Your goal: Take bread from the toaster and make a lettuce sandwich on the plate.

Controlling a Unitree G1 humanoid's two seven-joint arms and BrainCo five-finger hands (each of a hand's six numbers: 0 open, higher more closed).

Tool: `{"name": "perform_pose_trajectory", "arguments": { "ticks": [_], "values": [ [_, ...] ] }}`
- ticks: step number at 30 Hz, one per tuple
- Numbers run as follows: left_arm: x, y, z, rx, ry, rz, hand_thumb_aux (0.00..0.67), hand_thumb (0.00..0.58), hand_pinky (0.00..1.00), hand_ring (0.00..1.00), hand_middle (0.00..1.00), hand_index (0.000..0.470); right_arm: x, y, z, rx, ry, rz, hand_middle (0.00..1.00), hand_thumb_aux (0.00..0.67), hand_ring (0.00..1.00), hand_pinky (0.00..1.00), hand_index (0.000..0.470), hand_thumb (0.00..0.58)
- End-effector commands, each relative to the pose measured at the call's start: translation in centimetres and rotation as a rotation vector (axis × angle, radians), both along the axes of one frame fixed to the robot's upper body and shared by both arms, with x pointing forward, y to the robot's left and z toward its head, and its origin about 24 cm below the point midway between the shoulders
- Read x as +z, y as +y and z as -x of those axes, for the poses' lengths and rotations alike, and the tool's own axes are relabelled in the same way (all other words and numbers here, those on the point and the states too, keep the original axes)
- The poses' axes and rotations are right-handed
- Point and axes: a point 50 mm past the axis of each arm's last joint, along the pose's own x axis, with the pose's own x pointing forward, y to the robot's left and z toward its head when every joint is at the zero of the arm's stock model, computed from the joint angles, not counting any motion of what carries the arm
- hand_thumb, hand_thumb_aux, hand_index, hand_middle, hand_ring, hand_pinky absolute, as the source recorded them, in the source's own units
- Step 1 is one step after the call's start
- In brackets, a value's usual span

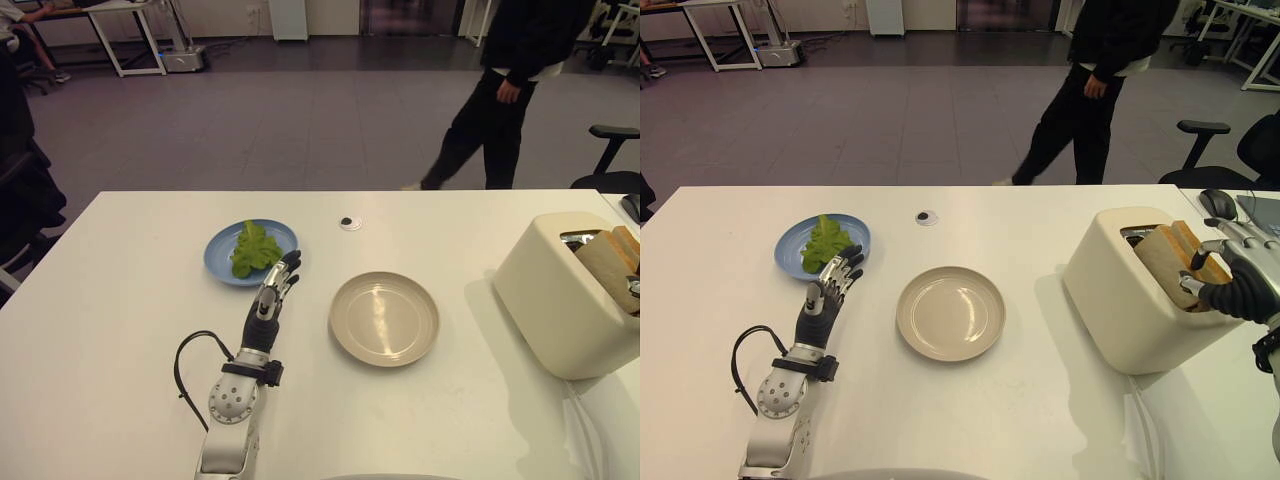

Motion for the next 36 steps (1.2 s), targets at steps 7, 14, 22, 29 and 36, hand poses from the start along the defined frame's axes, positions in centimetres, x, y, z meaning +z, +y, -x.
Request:
{"name": "perform_pose_trajectory", "arguments": {
  "ticks": [7, 14, 22, 29, 36],
  "values": [
    [0.0, 0.3, 0.1, 0.012, 0.005, 0.000, 0.000, 0.000, 0.00, 0.00, 0.00, 0.000, 0.6, 0.3, -0.4, 0.015, -0.012, 0.020, 0.00, 0.328, 0.00, 0.00, 0.230, 0.429],
    [0.0, 0.2, 0.1, 0.014, 0.005, 0.004, 0.000, 0.000, 0.00, 0.00, 0.00, 0.000, 0.2, 0.4, -0.5, 0.026, 0.004, 0.010, 0.00, 0.339, 0.00, 0.00, 0.238, 0.438],
    [0.0, 0.2, 0.2, 0.016, 0.004, 0.005, 0.000, 0.000, 0.00, 0.00, 0.00, 0.000, -1.4, 0.9, -0.6, 0.045, 0.059, -0.024, 0.00, 0.349, 0.00, 0.00, 0.245, 0.447],
    [0.0, 0.3, 0.2, 0.017, 0.003, 0.005, 0.000, 0.000, 0.00, 0.00, 0.00, 0.000, -3.0, 0.2, -0.7, 0.012, 0.101, -0.041, 0.00, 0.355, 0.00, 0.00, 0.249, 0.452],
    [0.0, 0.4, 0.2, 0.018, 0.004, 0.003, 0.000, 0.000, 0.00, 0.00, 0.00, 0.000, -3.4, -0.3, -0.8, -0.006, 0.103, -0.045, 0.00, 0.568, 0.00, 0.00, 0.398, 0.566]
  ]
}}
